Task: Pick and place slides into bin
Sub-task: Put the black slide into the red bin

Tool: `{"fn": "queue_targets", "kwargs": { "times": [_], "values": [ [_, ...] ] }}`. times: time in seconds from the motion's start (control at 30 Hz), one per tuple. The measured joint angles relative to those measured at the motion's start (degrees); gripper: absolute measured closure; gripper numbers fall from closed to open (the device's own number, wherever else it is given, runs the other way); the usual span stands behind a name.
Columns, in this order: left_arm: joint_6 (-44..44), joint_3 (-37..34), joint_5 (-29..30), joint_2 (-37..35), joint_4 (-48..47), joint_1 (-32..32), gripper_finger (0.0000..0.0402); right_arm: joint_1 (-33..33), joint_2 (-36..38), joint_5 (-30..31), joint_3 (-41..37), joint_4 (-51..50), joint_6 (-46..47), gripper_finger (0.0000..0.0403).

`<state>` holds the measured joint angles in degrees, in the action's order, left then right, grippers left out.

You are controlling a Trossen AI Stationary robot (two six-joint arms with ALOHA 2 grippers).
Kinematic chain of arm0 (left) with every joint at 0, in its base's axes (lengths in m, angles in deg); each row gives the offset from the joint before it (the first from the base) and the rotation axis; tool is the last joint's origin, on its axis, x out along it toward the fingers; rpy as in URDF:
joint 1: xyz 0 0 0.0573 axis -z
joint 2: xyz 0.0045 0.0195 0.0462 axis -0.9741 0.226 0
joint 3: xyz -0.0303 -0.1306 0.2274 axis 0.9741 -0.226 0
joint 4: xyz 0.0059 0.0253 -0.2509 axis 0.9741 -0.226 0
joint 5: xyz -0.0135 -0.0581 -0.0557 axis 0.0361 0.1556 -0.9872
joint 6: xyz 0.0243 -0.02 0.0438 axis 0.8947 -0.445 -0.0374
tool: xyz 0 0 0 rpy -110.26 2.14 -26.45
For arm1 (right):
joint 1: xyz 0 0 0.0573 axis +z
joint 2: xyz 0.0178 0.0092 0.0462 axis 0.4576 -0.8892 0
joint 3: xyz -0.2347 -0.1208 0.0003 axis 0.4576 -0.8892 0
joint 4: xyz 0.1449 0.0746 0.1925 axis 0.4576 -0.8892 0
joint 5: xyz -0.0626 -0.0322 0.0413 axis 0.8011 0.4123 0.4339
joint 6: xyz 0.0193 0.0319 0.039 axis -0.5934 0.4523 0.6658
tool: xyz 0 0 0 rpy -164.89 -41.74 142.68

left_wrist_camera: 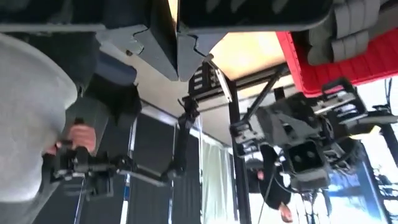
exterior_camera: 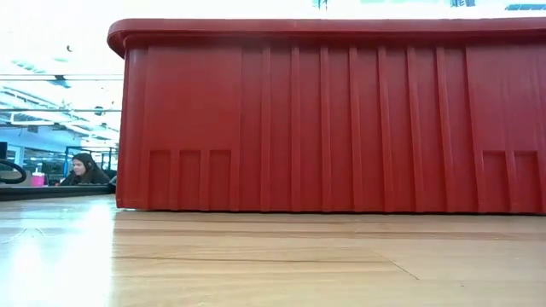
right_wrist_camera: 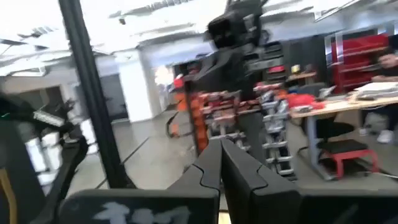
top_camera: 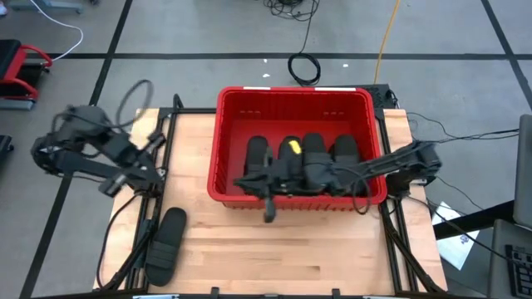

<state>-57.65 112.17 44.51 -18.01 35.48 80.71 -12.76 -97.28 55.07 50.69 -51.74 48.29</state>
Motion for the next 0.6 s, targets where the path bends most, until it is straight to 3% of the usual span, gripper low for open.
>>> {"fn": "queue_targets", "kwargs": {
  "times": [0.13, 0.3, 0.4, 0.6],
  "values": [
    [-1.39, 0.02, 1.52, -4.46, -2.95, 0.0, 0.0401, -1.86, -6.06, -5.69, 11.29, -10.14, 1.86, 0.0403],
    [-2.38, -0.04, 8.36, -7.27, -9.69, 0.0, 0.04, -5.34, -12.42, -12.37, 25.05, -26.9, 10.12, 0.0403],
    [-3.36, -0.04, 10.45, -7.99, -11.93, 0.0, 0.04, -6.58, -16.1, -15.06, 31.89, -36.08, 10.27, 0.0403],
    [-8.94, -0.04, 9.78, -8.19, -14.22, 0.0, 0.0386, -9.79, -20.09, -23.15, 35.45, -39.88, 11.76, 0.0403]
  ]
}}
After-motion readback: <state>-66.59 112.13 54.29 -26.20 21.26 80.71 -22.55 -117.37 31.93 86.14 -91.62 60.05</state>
